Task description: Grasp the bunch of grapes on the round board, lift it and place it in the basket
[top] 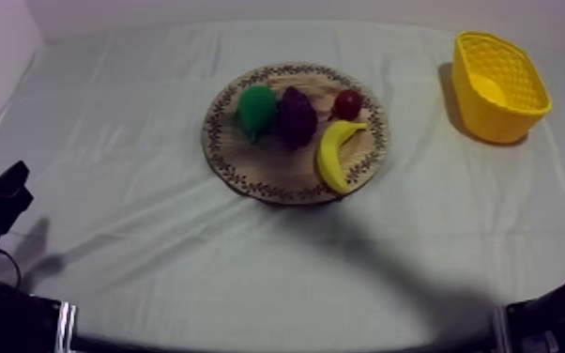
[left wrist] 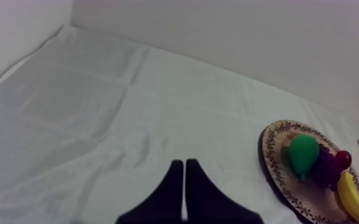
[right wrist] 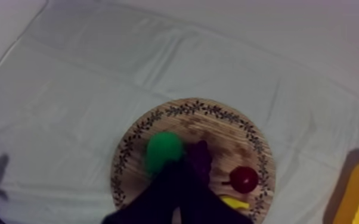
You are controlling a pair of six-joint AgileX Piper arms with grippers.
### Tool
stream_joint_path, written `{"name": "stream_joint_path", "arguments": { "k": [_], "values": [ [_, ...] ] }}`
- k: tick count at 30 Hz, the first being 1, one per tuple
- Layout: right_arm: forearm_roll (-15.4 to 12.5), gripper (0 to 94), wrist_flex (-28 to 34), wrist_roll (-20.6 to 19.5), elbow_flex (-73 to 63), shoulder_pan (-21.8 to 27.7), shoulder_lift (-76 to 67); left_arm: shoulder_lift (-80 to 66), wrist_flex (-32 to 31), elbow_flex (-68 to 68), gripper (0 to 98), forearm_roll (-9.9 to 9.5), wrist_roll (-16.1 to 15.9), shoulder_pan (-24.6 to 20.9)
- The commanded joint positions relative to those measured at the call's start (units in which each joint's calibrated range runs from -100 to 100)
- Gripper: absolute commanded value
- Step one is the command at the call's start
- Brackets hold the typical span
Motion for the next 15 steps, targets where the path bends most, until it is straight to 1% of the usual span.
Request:
{"name": "stream_joint_path", "arguments": {
  "k": [1, 4, 7, 11, 15],
  "values": [
    [0.8, 0.3, 0.6, -2.8, -0.1, -0.1, 0.4, 0.0, 0.0, 0.0, 0.1, 0.00, 0.0, 0.0],
    [1.8, 0.3, 2.8, -6.2, -0.8, -0.3, 1.1, 0.0, 0.0, 0.0, 0.1, 0.00, 0.0, 0.0],
    [2.0, 0.3, 6.3, -8.9, -1.4, -0.6, 1.7, 0.0, 0.0, 0.0, 0.1, 0.00, 0.0, 0.0],
    [0.9, 0.3, 11.1, -11.6, -1.7, -0.5, 2.2, 0.0, 0.0, 0.0, 0.1, 0.00, 0.0, 0.0],
    [-0.6, 0.3, 14.2, -12.6, -1.3, -0.2, 2.6, 0.0, 0.0, 0.0, 0.1, 0.00, 0.0, 0.0]
  ]
}}
